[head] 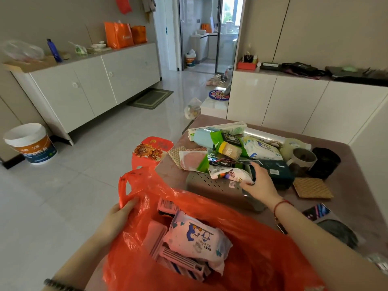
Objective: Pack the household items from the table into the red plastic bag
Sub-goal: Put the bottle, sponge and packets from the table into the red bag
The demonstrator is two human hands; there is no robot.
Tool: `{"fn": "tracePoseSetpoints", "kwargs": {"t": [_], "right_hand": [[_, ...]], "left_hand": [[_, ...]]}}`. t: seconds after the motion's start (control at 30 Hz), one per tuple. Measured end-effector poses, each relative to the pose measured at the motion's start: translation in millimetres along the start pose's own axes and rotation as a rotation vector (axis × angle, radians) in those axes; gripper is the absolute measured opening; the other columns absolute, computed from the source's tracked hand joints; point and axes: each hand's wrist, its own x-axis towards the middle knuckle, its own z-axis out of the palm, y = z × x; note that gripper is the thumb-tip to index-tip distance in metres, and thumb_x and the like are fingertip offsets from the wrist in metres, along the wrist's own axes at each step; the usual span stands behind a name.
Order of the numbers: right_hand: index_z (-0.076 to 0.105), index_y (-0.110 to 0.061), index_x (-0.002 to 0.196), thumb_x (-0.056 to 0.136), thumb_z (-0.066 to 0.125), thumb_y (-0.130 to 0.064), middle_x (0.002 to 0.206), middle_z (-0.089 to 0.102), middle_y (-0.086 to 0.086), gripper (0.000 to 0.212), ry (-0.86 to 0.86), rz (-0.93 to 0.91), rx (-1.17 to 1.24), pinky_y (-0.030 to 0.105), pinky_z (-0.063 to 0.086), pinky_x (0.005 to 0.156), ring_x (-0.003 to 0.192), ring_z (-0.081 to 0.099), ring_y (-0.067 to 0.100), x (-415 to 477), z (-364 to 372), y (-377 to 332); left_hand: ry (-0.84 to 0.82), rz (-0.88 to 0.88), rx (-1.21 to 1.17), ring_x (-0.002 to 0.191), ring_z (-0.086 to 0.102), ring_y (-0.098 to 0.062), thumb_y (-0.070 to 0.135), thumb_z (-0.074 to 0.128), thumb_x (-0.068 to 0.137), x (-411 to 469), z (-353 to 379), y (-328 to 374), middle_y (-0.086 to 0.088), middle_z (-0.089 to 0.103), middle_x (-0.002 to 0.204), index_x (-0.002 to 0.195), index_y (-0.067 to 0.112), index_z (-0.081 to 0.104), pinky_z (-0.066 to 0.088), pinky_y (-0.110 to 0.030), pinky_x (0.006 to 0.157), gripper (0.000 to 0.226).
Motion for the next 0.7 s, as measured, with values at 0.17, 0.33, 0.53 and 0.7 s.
{"fn": "tracePoseSetpoints", "kwargs": {"t": [0.17, 0.33, 0.53, 0.7], "right_hand": [[0.027, -0.017, 0.143, 0.077, 0.071, -0.030, 0.144, 0.034, 0.015, 0.080, -0.150, 0.023, -0.219, 0.045, 0.041, 0.101, 0.127, 0.039, 0.034, 35, 30, 4], [0.049, -0.010, 0.117, 0.087, 0.059, -0.017, 0.116, 0.058, 0.016, 0.031, 0.060, -0.049, -0.388, 0.039, 0.048, 0.081, 0.107, 0.053, 0.032, 40, 39, 2], [0.054, -0.008, 0.109, 0.089, 0.055, -0.019, 0.104, 0.065, 0.016, 0.022, 0.108, -0.018, -0.256, 0.034, 0.048, 0.071, 0.097, 0.060, 0.030, 22, 31, 7], [0.057, -0.011, 0.096, 0.088, 0.058, -0.014, 0.102, 0.063, 0.014, 0.008, 0.211, 0.066, 0.322, 0.032, 0.052, 0.052, 0.084, 0.059, 0.024, -19, 14, 2]], "left_hand": [[0.009, -0.026, 0.003, 0.068, 0.066, -0.032, 0.028, 0.053, 0.092, 2, 1, 2, -0.016, 0.070, 0.074, 0.086, 0.012, 0.063, 0.053, -0.036, 0.063, 0.020], [0.007, -0.027, 0.022, 0.060, 0.067, -0.027, 0.027, 0.052, 0.092, 5, 3, -2, -0.011, 0.072, 0.064, 0.084, 0.012, 0.063, 0.055, -0.035, 0.061, 0.020], [-0.007, -0.032, 0.022, 0.067, 0.068, -0.031, 0.029, 0.053, 0.092, 4, -2, -7, -0.013, 0.073, 0.070, 0.089, 0.012, 0.064, 0.055, -0.037, 0.066, 0.020], [-0.016, 0.002, 0.001, 0.059, 0.067, -0.025, 0.027, 0.053, 0.092, 1, -4, -8, -0.003, 0.071, 0.053, 0.081, 0.015, 0.062, 0.053, -0.034, 0.060, 0.018]]}}
